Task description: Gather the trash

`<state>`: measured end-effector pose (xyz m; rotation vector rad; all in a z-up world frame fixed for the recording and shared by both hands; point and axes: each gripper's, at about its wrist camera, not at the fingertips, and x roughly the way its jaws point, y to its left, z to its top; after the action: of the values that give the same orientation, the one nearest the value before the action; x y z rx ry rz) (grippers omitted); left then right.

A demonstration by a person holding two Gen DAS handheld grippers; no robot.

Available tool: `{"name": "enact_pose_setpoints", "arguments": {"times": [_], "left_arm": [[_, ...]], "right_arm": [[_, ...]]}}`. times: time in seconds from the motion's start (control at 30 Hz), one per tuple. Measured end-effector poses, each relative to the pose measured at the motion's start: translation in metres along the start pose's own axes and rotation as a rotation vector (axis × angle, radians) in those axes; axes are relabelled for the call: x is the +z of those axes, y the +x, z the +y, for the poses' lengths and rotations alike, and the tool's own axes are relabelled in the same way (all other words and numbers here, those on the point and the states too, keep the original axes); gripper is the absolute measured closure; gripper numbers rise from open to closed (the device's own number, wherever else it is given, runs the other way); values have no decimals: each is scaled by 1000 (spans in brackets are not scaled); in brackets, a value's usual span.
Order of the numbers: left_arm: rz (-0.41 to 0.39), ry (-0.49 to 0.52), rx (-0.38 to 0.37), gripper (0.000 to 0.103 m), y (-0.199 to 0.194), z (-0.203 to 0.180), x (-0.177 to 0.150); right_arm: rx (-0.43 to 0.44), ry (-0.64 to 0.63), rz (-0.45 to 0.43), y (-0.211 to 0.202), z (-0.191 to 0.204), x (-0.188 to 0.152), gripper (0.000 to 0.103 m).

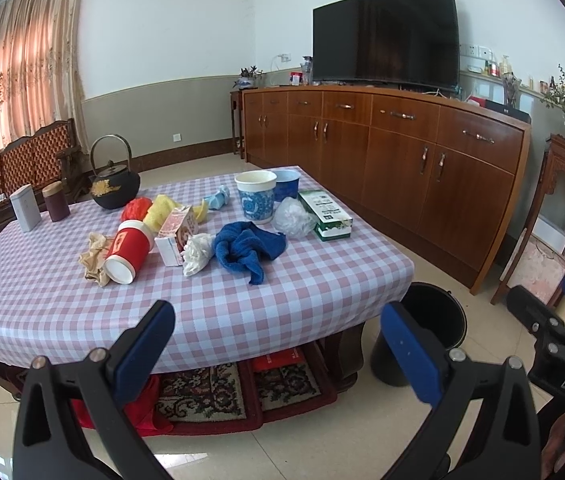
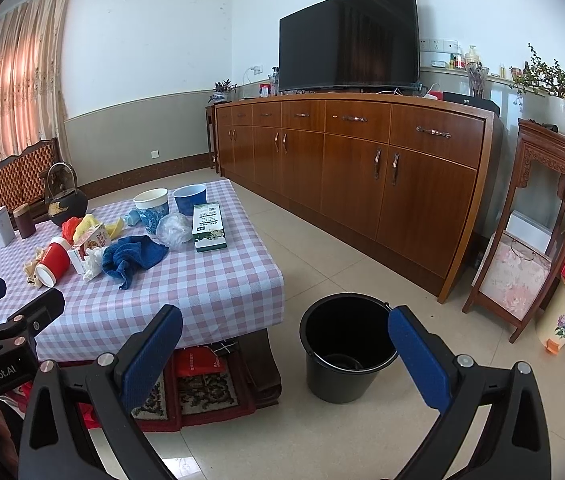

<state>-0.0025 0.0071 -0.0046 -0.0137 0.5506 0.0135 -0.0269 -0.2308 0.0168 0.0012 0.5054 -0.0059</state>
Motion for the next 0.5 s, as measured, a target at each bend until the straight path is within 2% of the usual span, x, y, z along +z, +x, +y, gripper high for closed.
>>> {"name": "enact_pose_setpoints", "arguments": {"times": [0.5], "left_arm": [[-5, -1, 4, 0, -1, 2, 2]], "right_arm": [[0, -9, -6, 1, 2, 2, 0]]}}
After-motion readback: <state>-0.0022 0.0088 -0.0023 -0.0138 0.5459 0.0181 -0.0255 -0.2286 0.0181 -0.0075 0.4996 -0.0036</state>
